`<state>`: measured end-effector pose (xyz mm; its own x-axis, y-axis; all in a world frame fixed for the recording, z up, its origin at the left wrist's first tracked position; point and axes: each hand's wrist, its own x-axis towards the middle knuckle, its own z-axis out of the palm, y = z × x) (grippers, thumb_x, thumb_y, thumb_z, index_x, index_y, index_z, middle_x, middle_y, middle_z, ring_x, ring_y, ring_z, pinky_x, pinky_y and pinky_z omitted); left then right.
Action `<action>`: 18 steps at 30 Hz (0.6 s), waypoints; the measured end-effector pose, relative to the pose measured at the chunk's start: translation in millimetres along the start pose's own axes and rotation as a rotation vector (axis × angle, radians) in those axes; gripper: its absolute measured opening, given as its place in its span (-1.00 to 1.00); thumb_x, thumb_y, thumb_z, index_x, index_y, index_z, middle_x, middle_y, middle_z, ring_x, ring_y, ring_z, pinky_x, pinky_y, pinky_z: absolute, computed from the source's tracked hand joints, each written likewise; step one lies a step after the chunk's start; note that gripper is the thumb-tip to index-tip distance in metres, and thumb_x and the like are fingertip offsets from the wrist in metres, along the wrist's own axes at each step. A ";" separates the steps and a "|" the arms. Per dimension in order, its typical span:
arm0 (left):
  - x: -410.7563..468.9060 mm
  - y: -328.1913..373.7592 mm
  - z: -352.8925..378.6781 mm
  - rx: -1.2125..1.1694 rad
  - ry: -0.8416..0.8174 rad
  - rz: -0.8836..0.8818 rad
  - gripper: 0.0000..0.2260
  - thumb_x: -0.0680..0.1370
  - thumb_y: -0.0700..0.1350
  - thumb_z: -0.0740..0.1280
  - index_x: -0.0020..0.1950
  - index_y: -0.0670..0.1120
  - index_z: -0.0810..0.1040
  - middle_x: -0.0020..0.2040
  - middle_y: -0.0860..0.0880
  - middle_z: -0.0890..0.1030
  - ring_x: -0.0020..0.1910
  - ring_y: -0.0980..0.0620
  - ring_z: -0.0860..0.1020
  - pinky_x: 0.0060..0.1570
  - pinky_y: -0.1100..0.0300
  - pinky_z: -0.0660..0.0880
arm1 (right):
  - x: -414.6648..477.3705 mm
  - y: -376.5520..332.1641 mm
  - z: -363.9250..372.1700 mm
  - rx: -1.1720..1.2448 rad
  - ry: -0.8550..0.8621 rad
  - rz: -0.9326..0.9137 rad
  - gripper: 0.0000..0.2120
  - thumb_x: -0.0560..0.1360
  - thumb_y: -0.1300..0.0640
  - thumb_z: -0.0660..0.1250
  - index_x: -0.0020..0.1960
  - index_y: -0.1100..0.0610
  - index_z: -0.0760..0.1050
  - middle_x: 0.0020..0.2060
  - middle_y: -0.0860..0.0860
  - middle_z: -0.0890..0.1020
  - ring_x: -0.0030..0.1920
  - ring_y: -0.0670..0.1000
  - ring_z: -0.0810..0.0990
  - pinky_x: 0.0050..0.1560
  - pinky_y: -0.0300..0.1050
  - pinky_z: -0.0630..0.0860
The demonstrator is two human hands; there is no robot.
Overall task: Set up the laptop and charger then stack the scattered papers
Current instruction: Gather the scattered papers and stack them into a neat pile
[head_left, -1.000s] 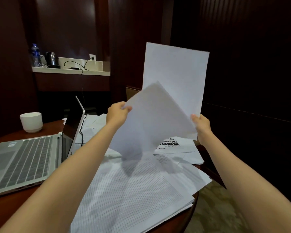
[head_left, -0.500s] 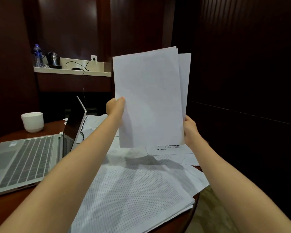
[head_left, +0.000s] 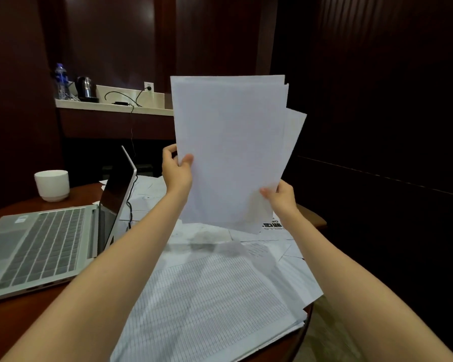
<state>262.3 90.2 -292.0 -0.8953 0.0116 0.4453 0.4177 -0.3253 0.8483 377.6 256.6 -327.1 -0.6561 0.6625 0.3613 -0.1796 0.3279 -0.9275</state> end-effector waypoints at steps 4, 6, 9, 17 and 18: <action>-2.1 -5.8 -8.1 0.036 -0.105 -0.005 -0.76 0.58 -0.28 0.22 0.24 -0.14 0.34 0.05 -0.05 0.51 0.01 0.01 0.51 -0.11 0.30 0.49 | 2.1 0.7 14.5 -0.009 0.059 0.007 -0.67 0.55 0.32 0.23 0.32 0.25 0.39 0.09 0.09 0.53 0.13 0.05 0.47 0.14 -0.13 0.38; -1.7 -9.3 -11.6 0.068 -0.138 -0.001 -0.72 0.58 -0.27 0.22 0.28 -0.17 0.32 0.09 -0.03 0.48 0.06 0.01 0.49 -0.03 0.24 0.45 | 3.8 4.4 19.6 -0.006 0.048 0.009 -0.63 0.56 0.29 0.24 0.36 0.22 0.33 0.19 0.10 0.51 0.22 0.07 0.46 0.15 -0.15 0.36; 0.0 -15.5 -16.4 0.116 -0.165 -0.060 -0.66 0.59 -0.19 0.23 0.35 -0.16 0.27 0.17 -0.03 0.46 0.08 0.04 0.46 0.05 0.20 0.38 | 1.8 6.3 26.3 -0.002 0.076 0.035 -0.59 0.55 0.26 0.25 0.37 0.21 0.26 0.24 0.10 0.48 0.25 0.09 0.45 0.10 -0.17 0.35; 1.5 -33.0 -22.4 0.247 -0.272 -0.052 -0.63 0.56 -0.15 0.29 0.33 -0.22 0.33 0.20 -0.08 0.50 0.21 -0.05 0.48 0.12 0.16 0.40 | 5.2 18.8 39.2 -0.059 0.079 0.096 -0.65 0.57 0.37 0.08 0.34 0.21 0.21 0.13 0.09 0.40 0.04 0.03 0.36 -0.01 -0.14 0.33; 0.4 -32.0 -23.7 0.239 -0.282 -0.032 -0.67 0.56 -0.18 0.29 0.30 -0.22 0.39 0.16 -0.07 0.52 0.17 -0.05 0.50 0.10 0.16 0.42 | 6.2 20.4 38.3 -0.073 0.096 0.071 -0.68 0.57 0.37 0.07 0.30 0.22 0.24 0.07 0.08 0.39 0.02 0.03 0.35 -0.03 -0.16 0.35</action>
<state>245.0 78.2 -325.7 -0.8445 0.2894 0.4506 0.4443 -0.0913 0.8912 341.8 241.5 -347.5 -0.5916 0.7460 0.3058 -0.0787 0.3240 -0.9428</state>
